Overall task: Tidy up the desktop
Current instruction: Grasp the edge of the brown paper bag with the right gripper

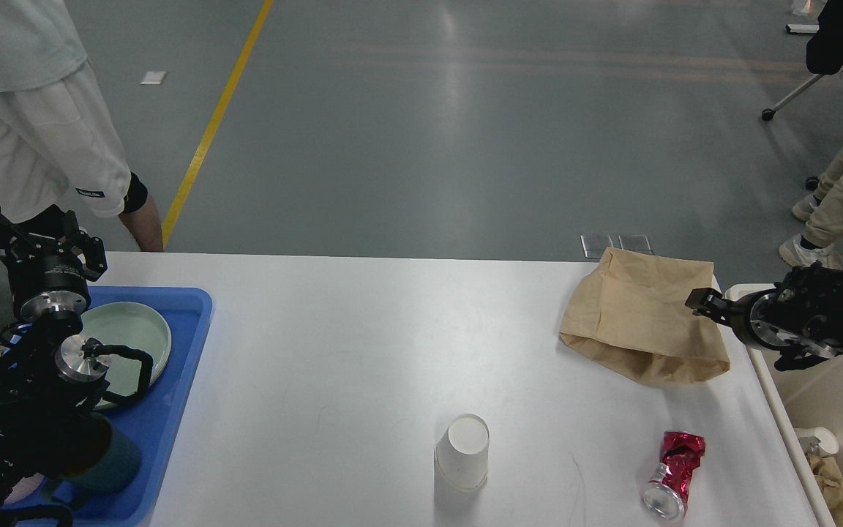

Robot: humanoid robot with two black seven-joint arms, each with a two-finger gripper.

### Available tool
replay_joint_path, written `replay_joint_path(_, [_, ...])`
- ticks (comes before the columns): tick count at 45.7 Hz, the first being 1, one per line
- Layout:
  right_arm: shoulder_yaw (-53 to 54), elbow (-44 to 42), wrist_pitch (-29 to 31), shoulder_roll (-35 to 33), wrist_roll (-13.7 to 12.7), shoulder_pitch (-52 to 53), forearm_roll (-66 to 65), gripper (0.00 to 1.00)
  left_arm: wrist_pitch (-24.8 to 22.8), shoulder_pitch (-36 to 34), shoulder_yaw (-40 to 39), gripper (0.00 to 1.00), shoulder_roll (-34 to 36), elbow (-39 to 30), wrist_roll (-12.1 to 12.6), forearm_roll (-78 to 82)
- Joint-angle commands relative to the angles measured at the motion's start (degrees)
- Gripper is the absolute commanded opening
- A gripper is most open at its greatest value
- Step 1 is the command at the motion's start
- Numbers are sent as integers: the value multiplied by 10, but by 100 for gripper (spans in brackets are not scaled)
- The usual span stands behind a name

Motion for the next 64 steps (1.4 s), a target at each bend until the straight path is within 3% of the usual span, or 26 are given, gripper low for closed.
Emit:
replay_joint_path(1, [7, 1, 0, 0, 0, -2, -1, 100, 1, 0, 0, 96, 0, 0, 0, 0])
replay_joint_path(19, [6, -63, -18, 37, 3, -37, -7, 100, 0, 0, 0, 96, 0, 0, 0, 0])
replay_joint_path(49, [9, -64, -59, 72, 3, -67, -6, 100, 0, 0, 0, 96, 0, 0, 0, 0])
replay_joint_path(52, [9, -63, -65, 74, 3, -67, -6, 92, 0, 0, 0, 96, 0, 0, 0, 0])
replay_joint_path(57, [10, -56, -69, 75, 3, -67, -6, 70, 0, 0, 0, 96, 0, 0, 0, 0])
replay_joint_path(61, [11, -52, -69, 76, 3, -67, -5, 43, 0, 0, 0, 96, 0, 0, 0, 0])
replay_joint_path(62, [11, -49, -69, 77, 3, -67, -4, 32, 0, 0, 0, 96, 0, 0, 0, 0])
replay_joint_path(64, [11, -41, -69, 77, 3, -62, -4, 23, 1, 0, 0, 96, 0, 0, 0, 0])
